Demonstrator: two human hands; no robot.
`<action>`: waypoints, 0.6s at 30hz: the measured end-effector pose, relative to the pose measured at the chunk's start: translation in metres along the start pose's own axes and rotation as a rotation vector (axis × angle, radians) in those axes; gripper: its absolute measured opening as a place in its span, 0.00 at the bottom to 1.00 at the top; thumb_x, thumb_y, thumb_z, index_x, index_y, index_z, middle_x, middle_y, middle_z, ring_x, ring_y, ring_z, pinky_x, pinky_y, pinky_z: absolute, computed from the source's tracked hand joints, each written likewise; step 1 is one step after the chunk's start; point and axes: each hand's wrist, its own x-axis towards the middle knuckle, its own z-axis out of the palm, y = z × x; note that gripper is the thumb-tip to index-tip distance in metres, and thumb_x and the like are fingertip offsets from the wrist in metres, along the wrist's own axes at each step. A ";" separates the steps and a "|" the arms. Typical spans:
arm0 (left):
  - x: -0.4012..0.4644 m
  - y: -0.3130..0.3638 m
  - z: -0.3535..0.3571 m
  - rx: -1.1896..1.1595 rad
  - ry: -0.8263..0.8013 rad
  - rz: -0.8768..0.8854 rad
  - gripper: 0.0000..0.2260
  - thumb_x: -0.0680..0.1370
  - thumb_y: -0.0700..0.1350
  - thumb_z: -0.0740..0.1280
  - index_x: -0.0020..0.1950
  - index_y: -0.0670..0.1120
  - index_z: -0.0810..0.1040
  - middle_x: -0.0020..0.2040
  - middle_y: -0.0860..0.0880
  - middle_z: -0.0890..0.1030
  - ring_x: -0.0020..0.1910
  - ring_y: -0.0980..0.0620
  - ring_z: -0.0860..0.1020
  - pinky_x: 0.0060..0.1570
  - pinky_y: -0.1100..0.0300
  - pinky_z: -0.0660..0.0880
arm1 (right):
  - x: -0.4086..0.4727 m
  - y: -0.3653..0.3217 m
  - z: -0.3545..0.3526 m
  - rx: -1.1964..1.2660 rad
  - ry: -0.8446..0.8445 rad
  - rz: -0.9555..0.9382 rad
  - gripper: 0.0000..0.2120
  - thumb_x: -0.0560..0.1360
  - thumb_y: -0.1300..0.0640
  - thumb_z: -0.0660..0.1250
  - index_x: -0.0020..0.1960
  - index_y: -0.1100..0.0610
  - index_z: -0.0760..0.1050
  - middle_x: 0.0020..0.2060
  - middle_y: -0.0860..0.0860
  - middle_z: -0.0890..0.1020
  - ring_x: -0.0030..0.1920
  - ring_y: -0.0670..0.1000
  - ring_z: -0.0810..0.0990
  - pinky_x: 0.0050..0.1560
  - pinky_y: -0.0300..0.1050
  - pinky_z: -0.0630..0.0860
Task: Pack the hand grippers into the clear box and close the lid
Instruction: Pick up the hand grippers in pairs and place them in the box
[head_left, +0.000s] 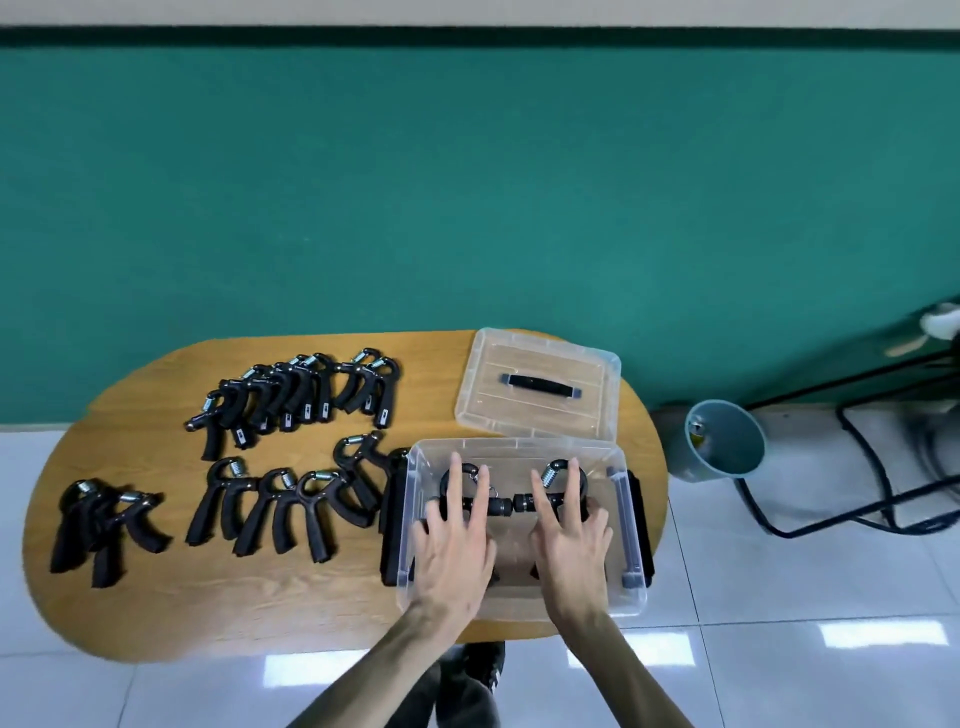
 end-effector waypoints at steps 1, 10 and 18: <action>0.003 0.004 0.004 -0.009 -0.008 0.004 0.39 0.84 0.54 0.57 0.80 0.50 0.29 0.78 0.40 0.26 0.59 0.43 0.68 0.56 0.48 0.69 | 0.000 0.005 0.003 0.007 -0.010 0.015 0.36 0.74 0.64 0.70 0.78 0.48 0.64 0.81 0.60 0.51 0.44 0.58 0.64 0.43 0.58 0.73; 0.033 0.016 0.035 -0.018 -0.008 0.013 0.40 0.82 0.53 0.61 0.82 0.49 0.35 0.81 0.39 0.32 0.58 0.42 0.70 0.54 0.47 0.69 | 0.002 0.034 0.034 0.020 -0.109 0.045 0.41 0.73 0.64 0.72 0.80 0.46 0.60 0.81 0.60 0.51 0.49 0.60 0.66 0.46 0.61 0.74; 0.055 0.013 0.067 -0.051 -0.075 -0.037 0.42 0.82 0.55 0.63 0.82 0.49 0.34 0.80 0.38 0.31 0.57 0.44 0.70 0.57 0.48 0.71 | 0.018 0.038 0.060 0.036 -0.206 0.043 0.42 0.72 0.65 0.73 0.80 0.46 0.60 0.81 0.60 0.52 0.49 0.61 0.67 0.46 0.61 0.74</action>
